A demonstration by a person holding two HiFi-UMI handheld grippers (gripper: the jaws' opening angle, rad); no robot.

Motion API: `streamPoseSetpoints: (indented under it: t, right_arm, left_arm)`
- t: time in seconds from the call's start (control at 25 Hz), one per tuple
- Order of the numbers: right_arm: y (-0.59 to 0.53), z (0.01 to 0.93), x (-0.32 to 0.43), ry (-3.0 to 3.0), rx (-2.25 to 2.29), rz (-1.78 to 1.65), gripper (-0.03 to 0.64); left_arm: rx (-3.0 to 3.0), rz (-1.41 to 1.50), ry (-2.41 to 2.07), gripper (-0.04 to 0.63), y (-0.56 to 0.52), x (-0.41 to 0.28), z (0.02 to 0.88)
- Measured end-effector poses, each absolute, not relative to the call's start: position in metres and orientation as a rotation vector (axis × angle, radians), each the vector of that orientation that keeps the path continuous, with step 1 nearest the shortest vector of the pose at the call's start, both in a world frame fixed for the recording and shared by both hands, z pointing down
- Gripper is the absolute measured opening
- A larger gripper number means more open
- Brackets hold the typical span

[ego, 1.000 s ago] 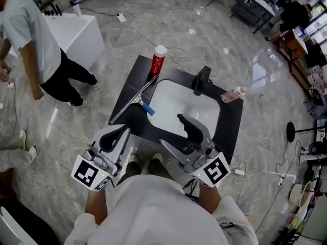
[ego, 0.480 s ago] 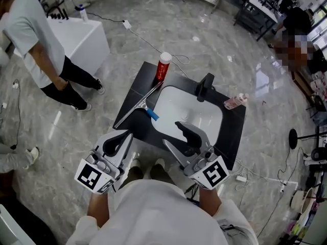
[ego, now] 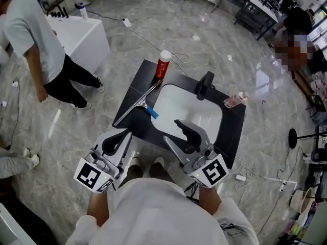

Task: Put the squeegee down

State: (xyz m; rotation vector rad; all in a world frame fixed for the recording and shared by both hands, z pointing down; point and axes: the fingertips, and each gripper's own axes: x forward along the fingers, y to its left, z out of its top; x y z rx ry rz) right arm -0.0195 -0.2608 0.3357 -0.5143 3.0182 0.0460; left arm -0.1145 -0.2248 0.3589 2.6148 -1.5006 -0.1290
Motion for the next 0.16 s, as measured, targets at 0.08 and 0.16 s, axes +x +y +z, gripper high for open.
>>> streamPoseSetpoints:
  t: [0.08, 0.16]
  right_arm:
    - [-0.2616, 0.3367, -0.0194, 3.016, -0.514, 0.043, 0.172]
    - [-0.2625, 0.3376, -0.0191, 3.014, -0.517, 0.040, 0.169]
  left_arm:
    - [2.613, -0.129, -1.499, -0.002, -0.2251, -0.1142, 0.3602]
    - [2.612, -0.128, -1.498, -0.002, -0.2253, -0.1138, 0.3616]
